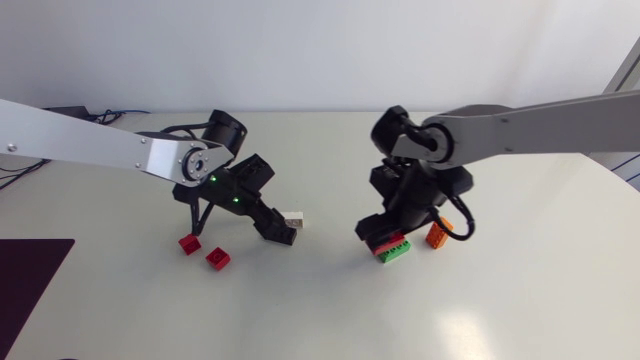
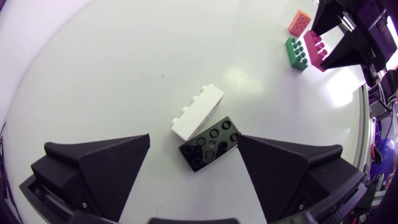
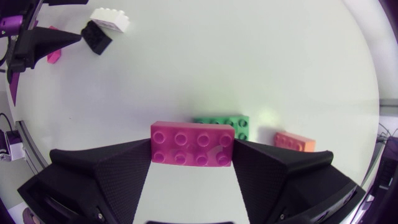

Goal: Sort duplo bricks by size, large to the right and small to the left

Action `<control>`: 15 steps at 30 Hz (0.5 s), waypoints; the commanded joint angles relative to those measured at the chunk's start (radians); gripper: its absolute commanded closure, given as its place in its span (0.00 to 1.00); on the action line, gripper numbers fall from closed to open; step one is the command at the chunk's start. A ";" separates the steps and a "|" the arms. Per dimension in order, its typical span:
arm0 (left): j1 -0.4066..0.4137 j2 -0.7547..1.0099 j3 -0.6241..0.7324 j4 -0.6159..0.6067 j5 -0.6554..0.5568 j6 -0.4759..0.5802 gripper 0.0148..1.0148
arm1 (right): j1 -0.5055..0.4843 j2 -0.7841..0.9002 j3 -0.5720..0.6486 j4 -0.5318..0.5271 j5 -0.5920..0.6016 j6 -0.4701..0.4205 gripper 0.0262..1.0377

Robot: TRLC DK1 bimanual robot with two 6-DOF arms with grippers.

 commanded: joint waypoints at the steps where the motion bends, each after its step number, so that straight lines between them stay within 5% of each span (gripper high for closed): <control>1: -0.024 0.060 0.057 -0.026 0.008 -0.003 0.04 | -0.057 -0.042 -0.086 0.021 0.005 -0.042 0.72; 15: -0.077 0.138 0.134 -0.173 -0.078 -0.198 0.05 | -0.146 -0.052 -0.223 0.120 -0.001 -0.094 0.71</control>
